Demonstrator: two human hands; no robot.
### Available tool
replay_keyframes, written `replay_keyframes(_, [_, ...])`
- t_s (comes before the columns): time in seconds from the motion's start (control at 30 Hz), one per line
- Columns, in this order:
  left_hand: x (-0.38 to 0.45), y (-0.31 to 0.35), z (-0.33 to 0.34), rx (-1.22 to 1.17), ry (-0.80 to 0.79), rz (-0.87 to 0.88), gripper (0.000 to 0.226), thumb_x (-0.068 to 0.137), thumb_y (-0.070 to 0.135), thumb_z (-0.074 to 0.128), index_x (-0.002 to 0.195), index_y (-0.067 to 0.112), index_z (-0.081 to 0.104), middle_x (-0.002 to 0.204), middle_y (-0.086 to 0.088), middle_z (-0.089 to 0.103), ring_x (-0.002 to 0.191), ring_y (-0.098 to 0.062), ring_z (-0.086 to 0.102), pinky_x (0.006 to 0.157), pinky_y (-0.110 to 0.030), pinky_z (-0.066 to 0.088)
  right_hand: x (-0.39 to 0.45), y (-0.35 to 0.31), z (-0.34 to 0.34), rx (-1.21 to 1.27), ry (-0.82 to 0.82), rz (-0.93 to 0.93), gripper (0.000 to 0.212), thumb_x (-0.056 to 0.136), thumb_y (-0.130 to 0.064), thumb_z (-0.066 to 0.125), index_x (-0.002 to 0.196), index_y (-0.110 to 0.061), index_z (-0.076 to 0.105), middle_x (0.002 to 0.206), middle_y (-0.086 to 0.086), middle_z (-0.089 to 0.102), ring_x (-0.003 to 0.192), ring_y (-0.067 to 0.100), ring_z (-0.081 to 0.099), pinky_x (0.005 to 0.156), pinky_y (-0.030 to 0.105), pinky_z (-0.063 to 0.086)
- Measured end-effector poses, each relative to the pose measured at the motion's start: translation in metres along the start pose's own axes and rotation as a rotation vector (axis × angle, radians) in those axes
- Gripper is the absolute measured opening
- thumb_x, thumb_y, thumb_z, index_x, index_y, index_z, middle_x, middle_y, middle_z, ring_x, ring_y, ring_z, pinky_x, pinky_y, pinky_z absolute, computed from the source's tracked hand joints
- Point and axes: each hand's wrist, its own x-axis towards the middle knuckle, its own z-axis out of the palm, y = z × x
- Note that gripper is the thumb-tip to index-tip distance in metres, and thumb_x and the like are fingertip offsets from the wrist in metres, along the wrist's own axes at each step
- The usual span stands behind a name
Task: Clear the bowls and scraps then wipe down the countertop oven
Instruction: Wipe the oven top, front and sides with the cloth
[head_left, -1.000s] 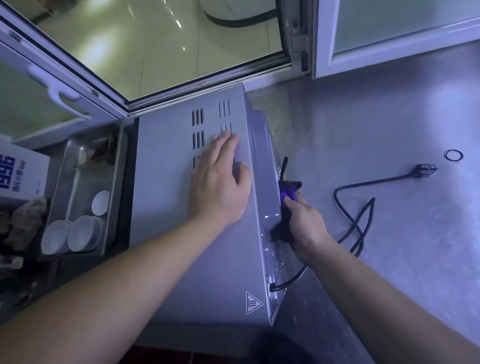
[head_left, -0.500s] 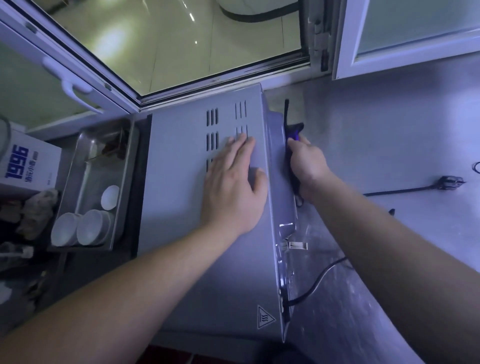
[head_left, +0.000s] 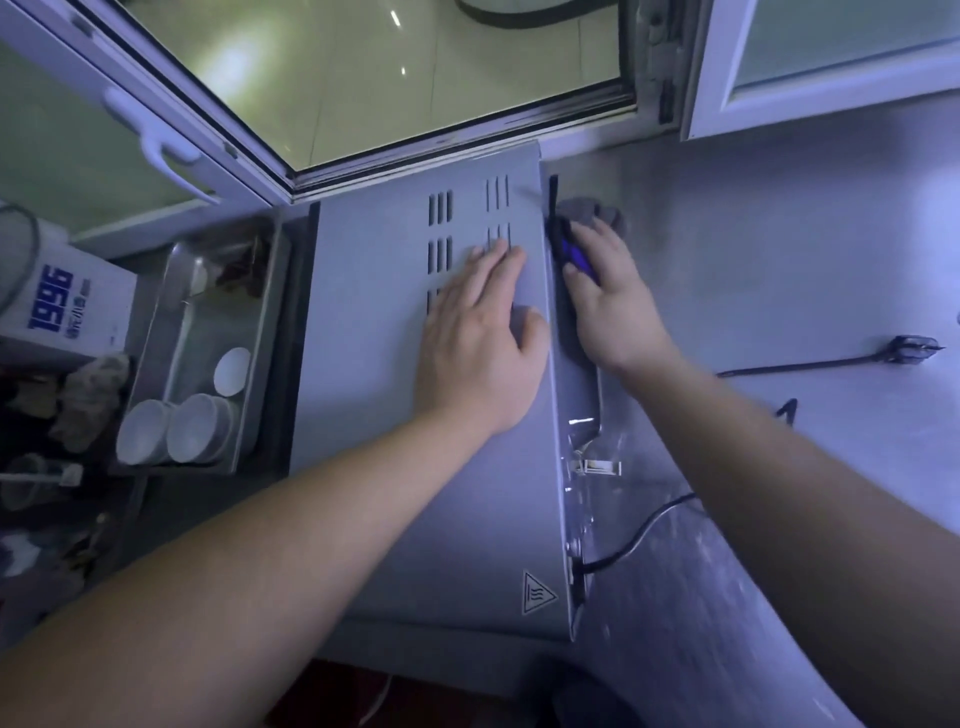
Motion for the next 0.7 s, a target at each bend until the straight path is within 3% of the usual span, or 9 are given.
replay_keyframes(0.17, [0.001, -0.001, 0.0, 0.021, -0.017, 0.005, 0.058, 0.092, 0.032, 0.045, 0.149, 0.019, 0.049, 0.159, 0.003, 0.042, 0.15, -0.016, 0.032, 0.122, -0.037, 0.027, -0.077, 0.009, 0.005, 0.023, 0.021, 0.01, 0.047, 0.101, -0.02, 0.051, 0.148, -0.015, 0.052, 0.163, 0.011, 0.034, 0.153, 0.015, 0.027, 0.118, 0.008, 0.012])
replay_keyframes(0.4, [0.0, 0.001, -0.002, 0.02, -0.017, 0.002, 0.056, 0.093, 0.03, 0.046, 0.148, 0.018, 0.05, 0.159, 0.002, 0.043, 0.149, -0.016, 0.033, 0.122, -0.037, 0.026, -0.13, 0.013, 0.005, -0.053, 0.005, 0.006, 0.051, 0.101, -0.029, 0.049, 0.151, -0.019, 0.048, 0.162, 0.004, 0.033, 0.152, 0.013, 0.028, 0.123, 0.022, 0.017])
replay_keyframes(0.57, [-0.002, 0.002, -0.003, 0.02, -0.03, -0.004, 0.058, 0.093, 0.032, 0.044, 0.149, 0.019, 0.048, 0.159, 0.003, 0.041, 0.149, -0.017, 0.032, 0.122, -0.038, 0.026, -0.143, 0.01, -0.001, -0.129, 0.013, -0.004, 0.05, 0.104, -0.018, 0.055, 0.153, -0.019, 0.046, 0.149, -0.012, 0.033, 0.14, -0.008, 0.025, 0.116, 0.004, 0.011])
replay_keyframes(0.7, [-0.002, 0.0, -0.003, 0.017, -0.036, -0.005, 0.056, 0.094, 0.032, 0.046, 0.149, 0.02, 0.048, 0.16, 0.004, 0.041, 0.15, -0.017, 0.031, 0.122, -0.038, 0.025, -0.143, 0.003, -0.003, -0.183, 0.01, 0.032, 0.05, 0.104, -0.017, 0.056, 0.153, -0.021, 0.046, 0.148, -0.009, 0.038, 0.143, 0.003, 0.033, 0.114, 0.002, 0.012])
